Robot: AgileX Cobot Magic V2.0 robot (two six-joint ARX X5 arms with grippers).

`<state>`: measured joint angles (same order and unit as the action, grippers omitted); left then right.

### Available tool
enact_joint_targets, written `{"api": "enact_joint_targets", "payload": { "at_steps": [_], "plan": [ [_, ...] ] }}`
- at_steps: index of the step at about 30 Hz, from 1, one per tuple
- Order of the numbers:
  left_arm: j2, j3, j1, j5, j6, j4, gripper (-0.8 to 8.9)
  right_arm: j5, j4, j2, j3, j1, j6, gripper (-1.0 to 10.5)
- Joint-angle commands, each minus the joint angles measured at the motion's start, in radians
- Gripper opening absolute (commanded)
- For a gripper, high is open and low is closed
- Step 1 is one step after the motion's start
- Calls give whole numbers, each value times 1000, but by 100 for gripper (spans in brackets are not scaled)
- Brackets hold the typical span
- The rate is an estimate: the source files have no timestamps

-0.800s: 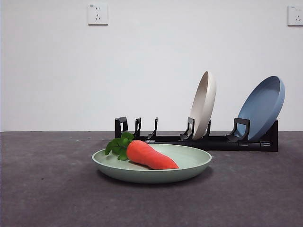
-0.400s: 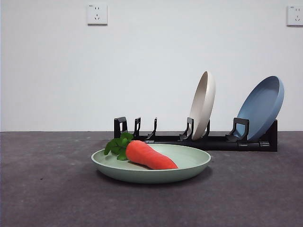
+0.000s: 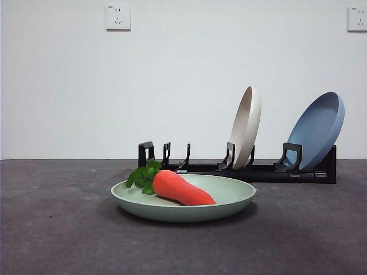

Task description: Take the green plate from the plate rack,put the plate on the table,take the carrot from the table,put the carrot in the plate

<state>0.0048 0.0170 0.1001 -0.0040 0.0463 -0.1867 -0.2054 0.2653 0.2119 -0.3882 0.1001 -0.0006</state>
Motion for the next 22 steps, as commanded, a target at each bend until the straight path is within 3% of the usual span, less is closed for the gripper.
{"api": "enact_joint_targets", "payload": {
  "at_steps": [1, 13, 22],
  "plan": [
    [-3, -14, -4, 6, 6, 4, -3, 5, -97, -58, 121, -9, -6, 1],
    [-3, -14, -4, 6, 7, 4, -3, 103, -174, -201, 350, -8, 63, 1],
    [-3, -14, -4, 6, 7, 4, -3, 103, -101, -211, 382, -8, 79, 1]
  ]
}}
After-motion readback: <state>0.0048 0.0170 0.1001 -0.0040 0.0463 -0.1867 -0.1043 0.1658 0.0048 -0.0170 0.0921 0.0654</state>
